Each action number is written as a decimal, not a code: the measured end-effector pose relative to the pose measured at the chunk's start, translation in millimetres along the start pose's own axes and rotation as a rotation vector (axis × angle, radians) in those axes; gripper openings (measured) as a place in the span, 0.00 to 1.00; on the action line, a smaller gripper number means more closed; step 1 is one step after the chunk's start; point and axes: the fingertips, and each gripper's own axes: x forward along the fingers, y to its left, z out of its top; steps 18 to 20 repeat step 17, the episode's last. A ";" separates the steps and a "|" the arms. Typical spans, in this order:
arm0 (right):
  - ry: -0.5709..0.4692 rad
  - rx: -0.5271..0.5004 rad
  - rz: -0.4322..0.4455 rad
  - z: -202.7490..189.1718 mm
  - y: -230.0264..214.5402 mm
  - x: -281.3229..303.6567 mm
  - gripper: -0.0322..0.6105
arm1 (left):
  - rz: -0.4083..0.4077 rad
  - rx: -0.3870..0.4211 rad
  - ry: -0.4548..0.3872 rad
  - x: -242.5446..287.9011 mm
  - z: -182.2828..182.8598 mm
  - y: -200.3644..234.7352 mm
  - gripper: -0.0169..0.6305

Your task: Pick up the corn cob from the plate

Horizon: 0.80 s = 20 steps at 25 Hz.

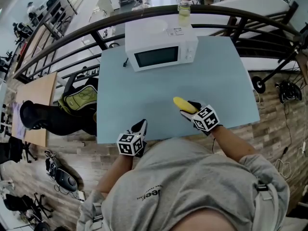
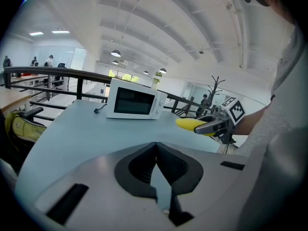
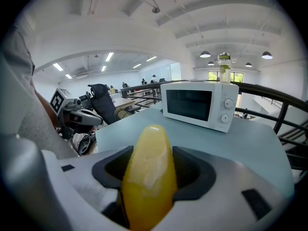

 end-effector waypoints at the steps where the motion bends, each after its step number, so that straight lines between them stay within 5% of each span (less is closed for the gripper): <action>1: 0.001 0.000 -0.001 -0.2 0.2 -0.2 0.46 | 0.000 -0.001 0.000 -0.5 -0.2 0.1 0.05; 20: 0.005 -0.006 -0.002 -2.0 4.0 0.6 0.46 | 0.010 -0.006 0.002 -4.3 -6.9 3.1 0.05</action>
